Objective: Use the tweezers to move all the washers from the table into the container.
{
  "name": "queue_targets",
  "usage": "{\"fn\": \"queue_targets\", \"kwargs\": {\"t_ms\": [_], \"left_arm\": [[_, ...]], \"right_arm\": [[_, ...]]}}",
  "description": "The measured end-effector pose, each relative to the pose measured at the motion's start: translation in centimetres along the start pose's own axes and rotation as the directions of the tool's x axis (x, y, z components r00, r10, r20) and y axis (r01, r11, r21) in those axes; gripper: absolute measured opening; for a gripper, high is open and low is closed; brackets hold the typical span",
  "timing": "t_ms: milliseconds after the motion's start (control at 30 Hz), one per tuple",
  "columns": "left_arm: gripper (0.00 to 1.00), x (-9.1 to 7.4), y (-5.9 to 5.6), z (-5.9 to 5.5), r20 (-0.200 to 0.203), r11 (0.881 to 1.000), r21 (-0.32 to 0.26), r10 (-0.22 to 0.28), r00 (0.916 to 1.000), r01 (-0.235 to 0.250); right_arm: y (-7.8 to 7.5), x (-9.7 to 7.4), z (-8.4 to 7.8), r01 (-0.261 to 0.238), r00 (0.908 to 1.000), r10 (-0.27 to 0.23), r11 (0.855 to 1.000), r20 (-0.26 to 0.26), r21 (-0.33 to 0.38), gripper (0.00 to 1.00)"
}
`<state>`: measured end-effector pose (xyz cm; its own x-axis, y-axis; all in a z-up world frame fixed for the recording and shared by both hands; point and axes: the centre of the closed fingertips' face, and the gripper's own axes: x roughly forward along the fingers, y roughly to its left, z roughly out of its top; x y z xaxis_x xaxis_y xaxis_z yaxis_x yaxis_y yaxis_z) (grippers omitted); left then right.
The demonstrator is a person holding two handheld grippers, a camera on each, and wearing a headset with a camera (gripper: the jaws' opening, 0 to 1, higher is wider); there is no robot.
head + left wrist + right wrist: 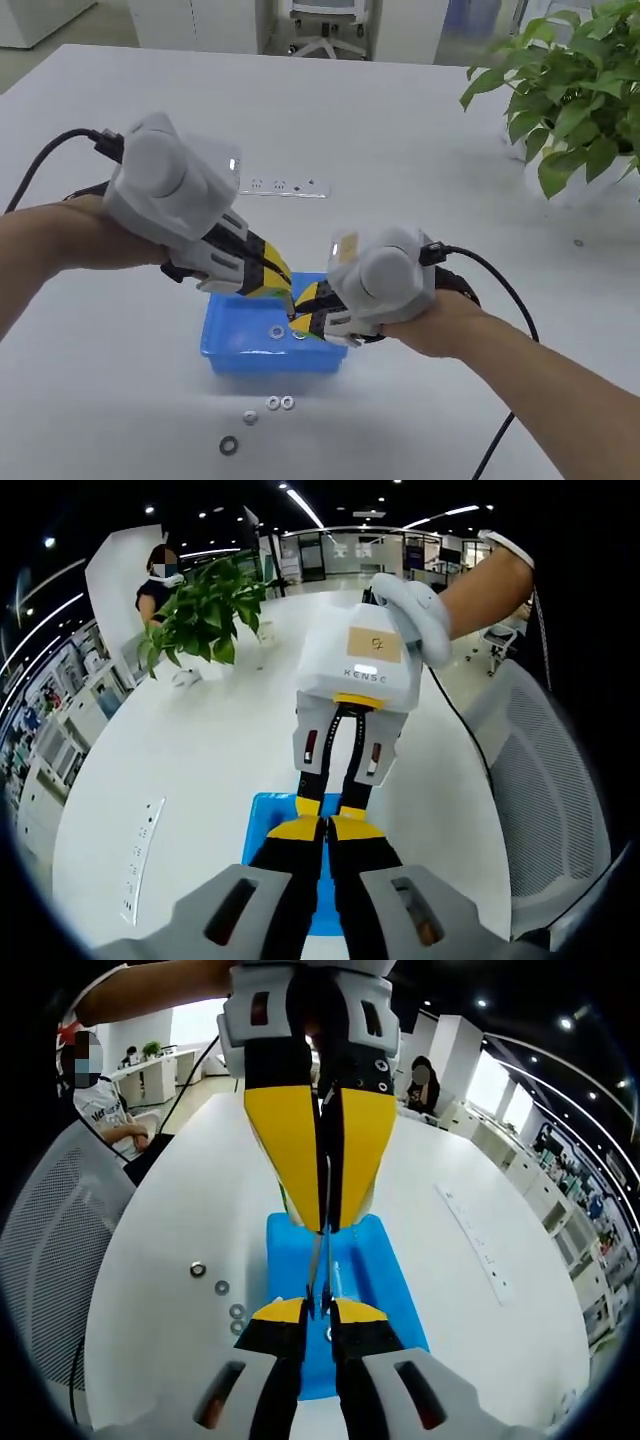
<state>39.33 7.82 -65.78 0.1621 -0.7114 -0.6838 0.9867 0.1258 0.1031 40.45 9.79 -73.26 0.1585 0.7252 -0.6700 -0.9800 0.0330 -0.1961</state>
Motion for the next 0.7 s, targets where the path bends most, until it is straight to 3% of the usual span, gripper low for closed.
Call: {"fn": "queue_targets", "kwargs": {"t_ms": [400, 700], "left_arm": [[0.06, -0.9, -1.5, 0.7, -0.005, 1.0, 0.017, 0.012, 0.9999, -0.012], [0.06, -0.6, -2.9, 0.1, -0.008, 1.0, 0.006, 0.002, 1.0, -0.002]], "right_arm": [[1.3, -1.0, 0.9, 0.017, 0.9998, -0.017, 1.0, 0.011, -0.017, 0.11], [2.9, -0.8, 0.6, 0.003, 1.0, -0.003, 1.0, 0.009, -0.014, 0.11]]}}
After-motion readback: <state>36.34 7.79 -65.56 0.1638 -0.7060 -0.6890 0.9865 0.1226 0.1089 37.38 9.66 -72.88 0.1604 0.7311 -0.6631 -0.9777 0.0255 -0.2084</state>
